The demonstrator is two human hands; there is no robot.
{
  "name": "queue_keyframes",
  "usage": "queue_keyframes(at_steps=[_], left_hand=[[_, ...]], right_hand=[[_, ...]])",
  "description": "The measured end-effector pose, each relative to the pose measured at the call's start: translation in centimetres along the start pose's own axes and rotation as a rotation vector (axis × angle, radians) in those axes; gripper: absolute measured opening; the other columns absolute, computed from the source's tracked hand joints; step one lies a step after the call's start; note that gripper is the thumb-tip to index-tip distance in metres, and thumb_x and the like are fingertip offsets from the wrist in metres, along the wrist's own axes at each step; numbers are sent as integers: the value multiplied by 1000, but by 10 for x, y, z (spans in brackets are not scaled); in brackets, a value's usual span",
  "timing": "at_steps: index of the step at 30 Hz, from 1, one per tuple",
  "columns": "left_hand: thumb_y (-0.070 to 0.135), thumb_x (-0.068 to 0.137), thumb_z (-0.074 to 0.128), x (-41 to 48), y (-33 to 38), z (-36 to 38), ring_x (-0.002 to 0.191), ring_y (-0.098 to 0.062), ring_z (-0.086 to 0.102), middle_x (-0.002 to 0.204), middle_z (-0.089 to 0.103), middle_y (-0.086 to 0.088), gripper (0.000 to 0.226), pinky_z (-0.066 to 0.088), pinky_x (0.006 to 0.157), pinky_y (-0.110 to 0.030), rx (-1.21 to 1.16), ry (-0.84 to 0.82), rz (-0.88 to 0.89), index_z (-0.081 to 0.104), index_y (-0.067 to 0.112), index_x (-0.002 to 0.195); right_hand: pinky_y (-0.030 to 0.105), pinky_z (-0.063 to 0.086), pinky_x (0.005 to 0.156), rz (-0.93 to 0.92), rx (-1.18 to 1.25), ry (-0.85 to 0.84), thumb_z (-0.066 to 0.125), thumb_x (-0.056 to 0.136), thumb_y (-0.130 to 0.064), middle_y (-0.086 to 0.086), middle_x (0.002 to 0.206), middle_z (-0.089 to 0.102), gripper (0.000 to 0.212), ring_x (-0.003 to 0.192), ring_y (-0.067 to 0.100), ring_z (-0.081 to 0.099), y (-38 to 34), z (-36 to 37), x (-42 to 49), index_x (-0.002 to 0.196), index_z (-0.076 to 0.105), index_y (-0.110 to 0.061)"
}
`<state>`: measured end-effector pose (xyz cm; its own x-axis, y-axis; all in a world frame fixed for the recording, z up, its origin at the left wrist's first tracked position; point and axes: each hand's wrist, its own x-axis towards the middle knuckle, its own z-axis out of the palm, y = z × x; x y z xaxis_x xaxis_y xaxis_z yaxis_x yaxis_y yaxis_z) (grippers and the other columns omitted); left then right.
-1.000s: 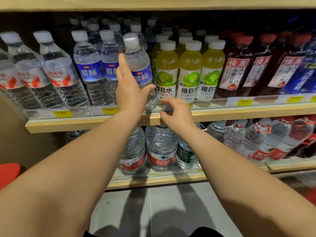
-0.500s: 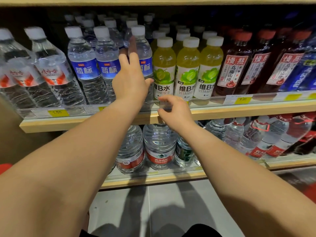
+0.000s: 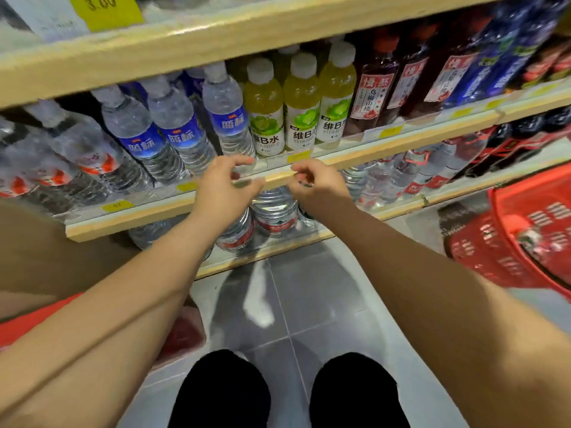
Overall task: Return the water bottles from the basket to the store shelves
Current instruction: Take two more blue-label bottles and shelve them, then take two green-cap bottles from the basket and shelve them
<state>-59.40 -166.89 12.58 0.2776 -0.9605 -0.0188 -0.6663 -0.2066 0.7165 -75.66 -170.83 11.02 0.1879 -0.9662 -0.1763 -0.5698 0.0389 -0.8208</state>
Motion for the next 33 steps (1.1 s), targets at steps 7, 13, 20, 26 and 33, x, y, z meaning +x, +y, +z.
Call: queue_keyframes(at_steps=[7, 13, 20, 26, 33], left_hand=[[13, 85, 70, -66, 100, -49, 72, -18, 56, 95, 64, -8, 26, 48, 70, -31, -134, -303, -208, 66, 8, 110], [32, 86, 69, -108, 181, -60, 78, -9, 61, 83, 65, 9, 17, 47, 70, -20, -55, -441, -57, 69, 24, 101], [26, 86, 67, -141, 271, -17, 65, -16, 51, 73, 58, -5, 12, 42, 54, -20, -102, -748, 153, 68, 14, 88], [25, 83, 72, -179, 358, 70, 69, -17, 57, 61, 55, 5, 7, 53, 76, -37, -87, -856, 300, 65, 25, 82], [27, 80, 74, -214, 466, 199, 71, -20, 63, 64, 62, 4, 9, 54, 80, -46, -84, -833, 303, 67, 27, 74]], right_hand=[[22, 41, 78, 147, -16, -34, 61, 86, -21, -7, 87, 62, 27, 82, 10, 57, -64, -112, -102, 112, 63, -15], [25, 41, 71, 269, 63, 103, 62, 86, -14, -4, 77, 56, 18, 73, 13, 52, -84, -189, -183, 103, 65, -11], [24, 38, 58, 395, 122, 458, 59, 83, -14, -9, 61, 50, 14, 53, 7, 44, -49, -262, -270, 95, 64, -20], [27, 39, 61, 470, 268, 682, 62, 80, -13, 2, 59, 56, 8, 58, 9, 46, 22, -350, -329, 79, 66, -21], [22, 43, 58, 525, 310, 709, 63, 83, -13, -2, 66, 57, 14, 63, 11, 54, 115, -489, -367, 94, 64, -20]])
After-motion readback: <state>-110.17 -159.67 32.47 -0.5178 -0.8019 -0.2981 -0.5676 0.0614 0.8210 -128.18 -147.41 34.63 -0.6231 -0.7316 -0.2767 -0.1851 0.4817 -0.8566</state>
